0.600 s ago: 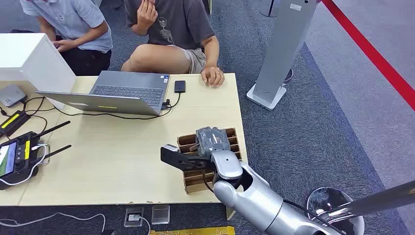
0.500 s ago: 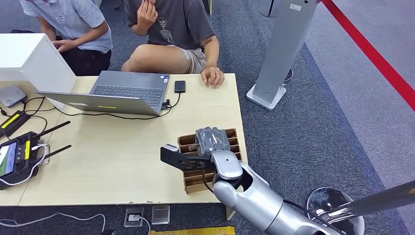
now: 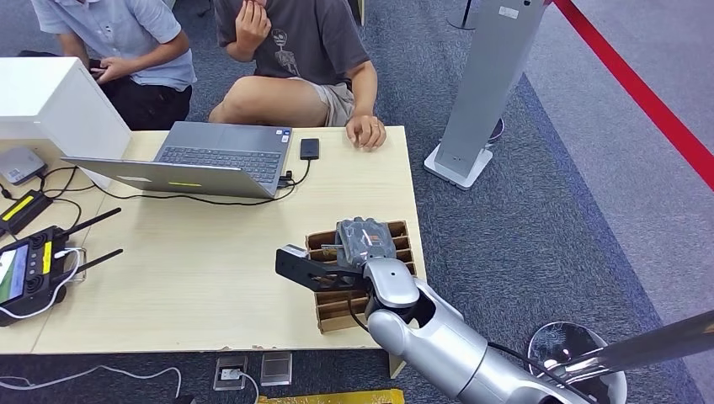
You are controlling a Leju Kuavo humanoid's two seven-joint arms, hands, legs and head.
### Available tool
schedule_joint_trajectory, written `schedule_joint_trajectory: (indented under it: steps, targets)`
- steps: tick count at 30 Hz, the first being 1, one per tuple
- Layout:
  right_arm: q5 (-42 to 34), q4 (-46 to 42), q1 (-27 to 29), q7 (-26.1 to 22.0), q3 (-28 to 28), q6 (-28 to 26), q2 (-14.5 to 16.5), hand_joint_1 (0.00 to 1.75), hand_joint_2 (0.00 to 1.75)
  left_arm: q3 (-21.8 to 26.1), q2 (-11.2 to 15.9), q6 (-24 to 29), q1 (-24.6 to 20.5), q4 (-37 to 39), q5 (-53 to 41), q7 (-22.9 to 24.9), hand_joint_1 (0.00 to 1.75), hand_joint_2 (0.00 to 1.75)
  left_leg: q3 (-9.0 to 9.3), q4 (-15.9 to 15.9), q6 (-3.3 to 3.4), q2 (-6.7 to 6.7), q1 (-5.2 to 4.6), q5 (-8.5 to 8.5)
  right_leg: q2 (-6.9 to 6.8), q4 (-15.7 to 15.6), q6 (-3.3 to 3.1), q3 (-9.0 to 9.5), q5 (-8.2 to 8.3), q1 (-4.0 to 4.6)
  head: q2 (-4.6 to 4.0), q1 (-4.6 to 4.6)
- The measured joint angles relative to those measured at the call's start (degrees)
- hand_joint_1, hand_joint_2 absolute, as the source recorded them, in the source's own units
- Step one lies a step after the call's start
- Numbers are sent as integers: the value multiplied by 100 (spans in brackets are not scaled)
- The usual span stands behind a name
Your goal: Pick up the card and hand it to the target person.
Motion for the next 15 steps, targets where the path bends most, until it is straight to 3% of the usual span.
schedule_joint_trajectory:
  steps: [8,15]
  targets:
    - [-370,-290,-35,-85,-28,-291,-80,169,175,2,0,7,2,0,83,0,0,175,2,0,0,0,0,0,0,0,0,0,0,0,0,0]
    - [-783,-1441,-80,-18,-305,-360,-425,169,175,4,0,19,24,0,176,-2,0,175,3,1,0,0,0,0,0,-1,0,0,0,0,0,4]
